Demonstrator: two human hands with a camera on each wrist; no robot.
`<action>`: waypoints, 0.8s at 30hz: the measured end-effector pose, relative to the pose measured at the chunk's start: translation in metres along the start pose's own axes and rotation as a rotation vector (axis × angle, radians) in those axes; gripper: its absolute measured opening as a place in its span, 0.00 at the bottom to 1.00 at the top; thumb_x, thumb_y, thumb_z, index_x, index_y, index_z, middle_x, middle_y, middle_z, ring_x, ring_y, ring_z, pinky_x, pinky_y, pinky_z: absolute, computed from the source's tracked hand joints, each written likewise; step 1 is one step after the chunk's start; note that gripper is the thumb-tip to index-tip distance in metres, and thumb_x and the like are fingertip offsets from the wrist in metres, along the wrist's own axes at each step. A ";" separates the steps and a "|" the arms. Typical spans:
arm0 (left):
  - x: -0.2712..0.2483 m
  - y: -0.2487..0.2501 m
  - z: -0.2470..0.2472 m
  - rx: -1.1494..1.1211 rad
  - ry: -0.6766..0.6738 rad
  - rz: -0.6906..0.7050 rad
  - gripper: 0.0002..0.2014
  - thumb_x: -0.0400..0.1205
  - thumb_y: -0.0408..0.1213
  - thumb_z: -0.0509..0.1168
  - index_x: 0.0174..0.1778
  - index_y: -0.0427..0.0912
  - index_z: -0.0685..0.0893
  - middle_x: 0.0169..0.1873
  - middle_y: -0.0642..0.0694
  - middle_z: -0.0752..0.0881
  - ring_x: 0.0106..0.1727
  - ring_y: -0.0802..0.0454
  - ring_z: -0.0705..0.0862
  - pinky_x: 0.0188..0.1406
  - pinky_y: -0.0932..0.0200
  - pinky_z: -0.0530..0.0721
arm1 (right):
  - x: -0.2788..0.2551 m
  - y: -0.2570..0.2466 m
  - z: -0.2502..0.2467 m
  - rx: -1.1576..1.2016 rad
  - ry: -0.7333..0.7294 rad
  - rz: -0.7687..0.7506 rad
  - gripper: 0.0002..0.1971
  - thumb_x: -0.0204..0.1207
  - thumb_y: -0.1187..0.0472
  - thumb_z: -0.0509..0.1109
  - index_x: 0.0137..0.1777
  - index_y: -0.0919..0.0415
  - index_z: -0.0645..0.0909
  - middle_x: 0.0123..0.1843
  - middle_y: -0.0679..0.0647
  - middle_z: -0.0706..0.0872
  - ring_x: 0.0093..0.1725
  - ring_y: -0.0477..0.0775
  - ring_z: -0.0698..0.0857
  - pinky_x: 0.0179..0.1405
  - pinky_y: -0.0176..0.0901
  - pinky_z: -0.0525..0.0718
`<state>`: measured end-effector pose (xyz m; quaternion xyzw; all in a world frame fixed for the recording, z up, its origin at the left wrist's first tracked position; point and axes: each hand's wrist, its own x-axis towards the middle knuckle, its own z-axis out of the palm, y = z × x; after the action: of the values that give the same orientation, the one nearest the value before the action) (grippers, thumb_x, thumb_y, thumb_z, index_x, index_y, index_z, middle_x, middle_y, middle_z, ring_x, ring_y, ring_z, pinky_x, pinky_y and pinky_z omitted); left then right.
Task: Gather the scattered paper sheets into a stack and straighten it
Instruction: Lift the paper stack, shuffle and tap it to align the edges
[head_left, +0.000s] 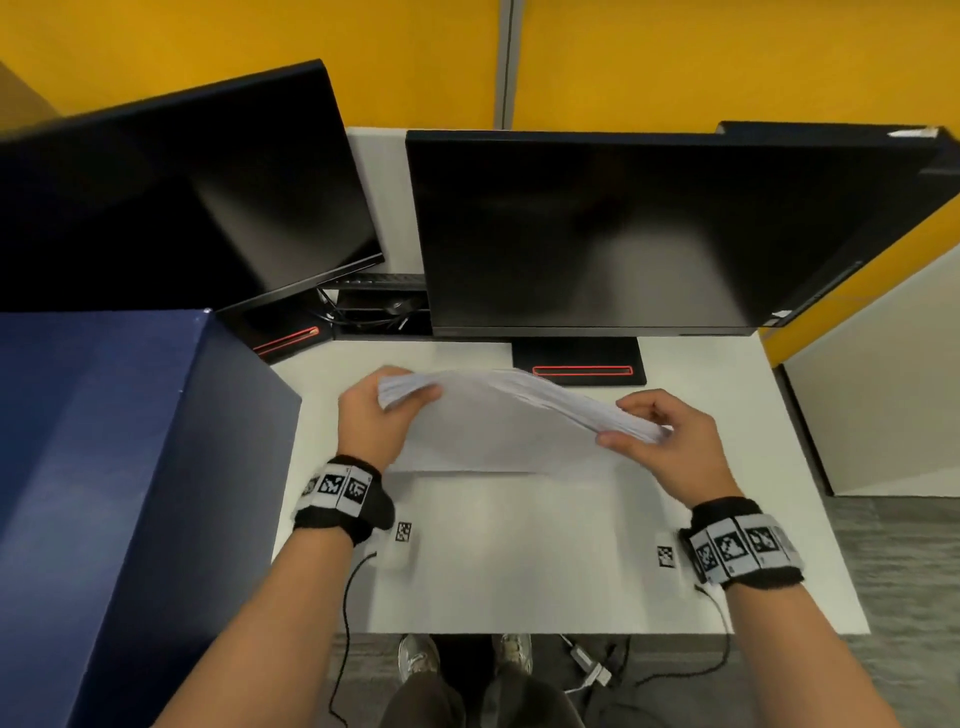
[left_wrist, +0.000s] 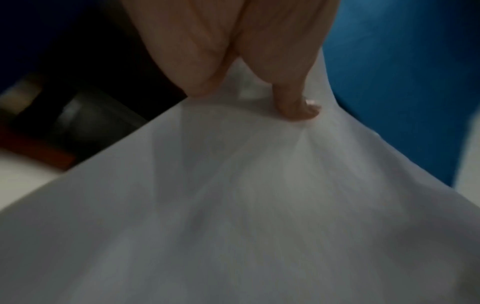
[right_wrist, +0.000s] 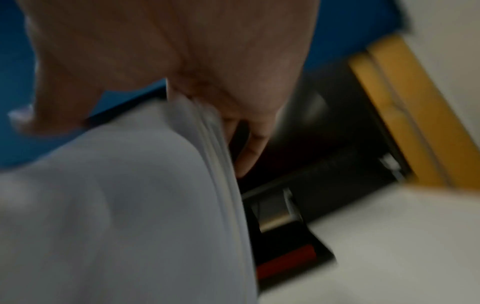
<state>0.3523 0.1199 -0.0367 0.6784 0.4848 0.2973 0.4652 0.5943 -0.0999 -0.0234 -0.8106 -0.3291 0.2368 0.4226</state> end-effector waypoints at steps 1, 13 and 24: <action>0.005 0.020 -0.006 0.042 -0.034 0.104 0.10 0.70 0.41 0.82 0.41 0.46 0.89 0.35 0.56 0.90 0.36 0.66 0.86 0.37 0.72 0.81 | 0.000 -0.011 -0.002 -0.113 -0.065 -0.030 0.27 0.56 0.38 0.84 0.55 0.47 0.85 0.44 0.43 0.89 0.47 0.42 0.86 0.49 0.37 0.83; 0.011 0.125 -0.015 0.657 -0.245 0.775 0.17 0.71 0.61 0.74 0.45 0.53 0.90 0.35 0.56 0.89 0.39 0.56 0.84 0.56 0.55 0.77 | 0.005 -0.058 0.052 0.122 0.031 -0.219 0.09 0.79 0.65 0.72 0.53 0.49 0.87 0.43 0.43 0.89 0.41 0.33 0.84 0.45 0.27 0.80; -0.028 -0.036 0.018 -0.136 -0.267 -0.152 0.19 0.66 0.35 0.85 0.50 0.44 0.88 0.46 0.55 0.91 0.45 0.66 0.90 0.52 0.57 0.90 | -0.018 -0.005 0.055 0.416 0.135 0.056 0.15 0.78 0.74 0.71 0.41 0.51 0.84 0.31 0.36 0.90 0.32 0.34 0.87 0.37 0.28 0.85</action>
<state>0.3440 0.0906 -0.0754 0.6402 0.4474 0.2004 0.5915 0.5448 -0.0821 -0.0465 -0.7289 -0.2214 0.2566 0.5948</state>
